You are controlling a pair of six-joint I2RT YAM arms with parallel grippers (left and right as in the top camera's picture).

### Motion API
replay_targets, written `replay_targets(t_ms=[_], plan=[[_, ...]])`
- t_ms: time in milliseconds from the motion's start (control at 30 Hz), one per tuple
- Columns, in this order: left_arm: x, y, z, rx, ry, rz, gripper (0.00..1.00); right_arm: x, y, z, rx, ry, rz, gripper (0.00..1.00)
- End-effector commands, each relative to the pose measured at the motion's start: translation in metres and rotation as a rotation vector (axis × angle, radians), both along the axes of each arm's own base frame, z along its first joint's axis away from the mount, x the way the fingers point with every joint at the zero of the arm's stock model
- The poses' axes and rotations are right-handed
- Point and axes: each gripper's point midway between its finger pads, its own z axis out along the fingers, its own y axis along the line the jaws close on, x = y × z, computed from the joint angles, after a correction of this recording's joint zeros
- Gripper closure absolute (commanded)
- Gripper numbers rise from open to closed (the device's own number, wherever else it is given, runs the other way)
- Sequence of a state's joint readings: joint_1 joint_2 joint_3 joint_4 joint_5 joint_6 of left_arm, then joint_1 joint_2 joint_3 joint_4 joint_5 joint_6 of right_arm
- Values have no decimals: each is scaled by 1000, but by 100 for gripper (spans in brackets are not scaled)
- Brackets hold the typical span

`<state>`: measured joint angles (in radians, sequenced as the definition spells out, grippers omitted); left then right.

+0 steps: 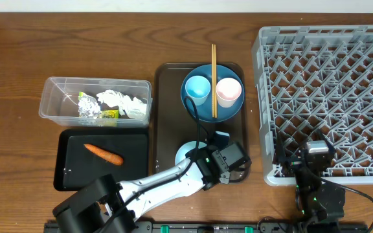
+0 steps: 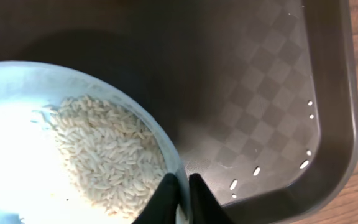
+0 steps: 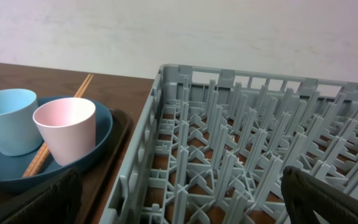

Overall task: Sort waste into correct bins and load items into the dishwasher rack
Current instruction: 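Reach the left gripper to the light-blue rice bowl and grip its rim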

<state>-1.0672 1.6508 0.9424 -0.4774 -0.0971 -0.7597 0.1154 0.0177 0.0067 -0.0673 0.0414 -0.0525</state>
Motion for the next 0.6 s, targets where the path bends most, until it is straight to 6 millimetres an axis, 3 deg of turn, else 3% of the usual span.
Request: replay_targets(t_ms=[0, 400, 567], plan=[[6, -2, 4, 1, -23, 6, 94, 0, -3, -1, -6, 3, -12, 1], [17, 1, 38, -68, -77, 2, 94, 0, -3, -1, -6, 3, -12, 1], [20, 12, 50, -72, -85, 17, 94, 0, -3, -1, -6, 3, -13, 1]])
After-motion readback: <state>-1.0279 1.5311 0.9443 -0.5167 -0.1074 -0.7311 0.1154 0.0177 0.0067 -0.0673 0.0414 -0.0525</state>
